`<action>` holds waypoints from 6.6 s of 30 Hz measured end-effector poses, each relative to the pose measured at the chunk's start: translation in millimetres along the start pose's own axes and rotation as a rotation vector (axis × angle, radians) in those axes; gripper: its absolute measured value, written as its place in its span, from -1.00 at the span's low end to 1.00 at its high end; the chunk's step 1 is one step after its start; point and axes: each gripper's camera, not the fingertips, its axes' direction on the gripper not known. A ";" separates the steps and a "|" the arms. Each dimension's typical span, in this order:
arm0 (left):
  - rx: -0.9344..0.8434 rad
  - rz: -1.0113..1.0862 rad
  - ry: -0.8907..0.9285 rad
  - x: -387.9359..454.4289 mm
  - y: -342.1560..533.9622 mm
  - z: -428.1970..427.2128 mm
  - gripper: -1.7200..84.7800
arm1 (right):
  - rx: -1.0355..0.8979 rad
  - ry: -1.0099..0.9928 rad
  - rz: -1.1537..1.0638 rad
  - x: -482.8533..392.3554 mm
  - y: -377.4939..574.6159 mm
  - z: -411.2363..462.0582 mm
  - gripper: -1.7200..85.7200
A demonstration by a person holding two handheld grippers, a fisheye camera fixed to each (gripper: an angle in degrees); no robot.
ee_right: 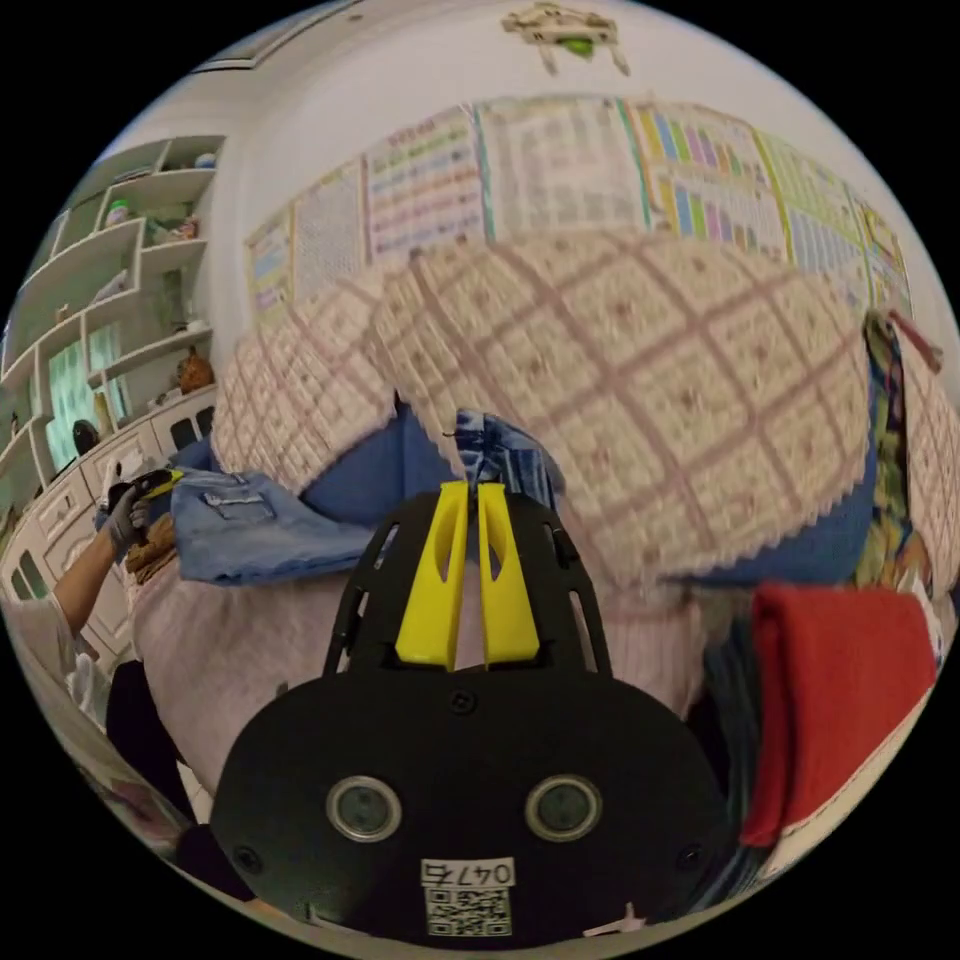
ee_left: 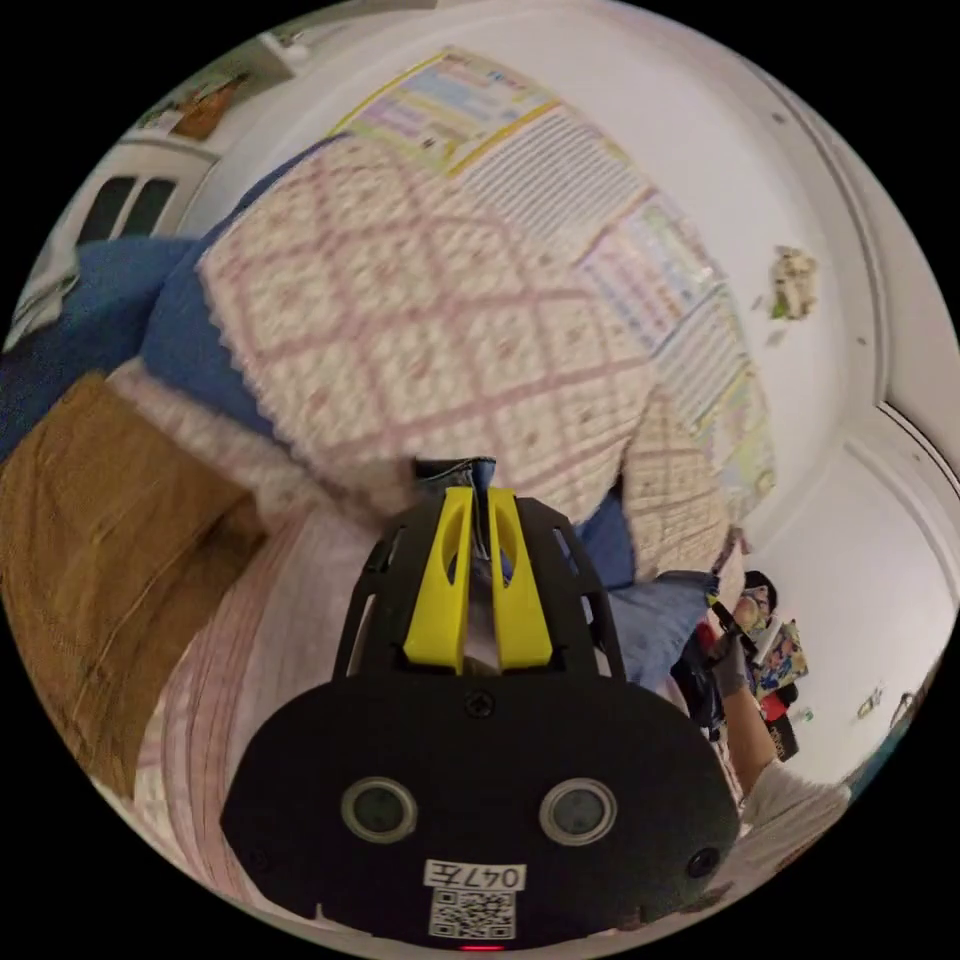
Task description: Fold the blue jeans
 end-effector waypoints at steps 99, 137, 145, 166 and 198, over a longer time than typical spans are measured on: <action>-0.146 -0.253 0.116 -24.3 471.4 -134.6 -0.85 | -0.071 -0.154 0.200 -80.6 548.6 -251.6 -0.76; -0.325 0.041 0.031 23.3 248.2 -171.7 -0.96 | -0.291 -0.369 0.049 -59.3 536.2 -203.4 -0.97; -0.225 0.134 -0.177 73.3 211.1 -239.2 -0.79 | -0.347 -0.143 0.067 -46.0 499.7 -217.3 -0.83; 0.101 0.367 0.552 234.9 83.9 -208.3 -0.98 | -0.155 -0.186 0.491 -24.3 257.1 27.9 -0.97; 0.117 0.538 0.361 343.0 -6.4 -205.5 -0.98 | -0.129 -0.051 0.577 6.3 294.6 -171.4 -0.87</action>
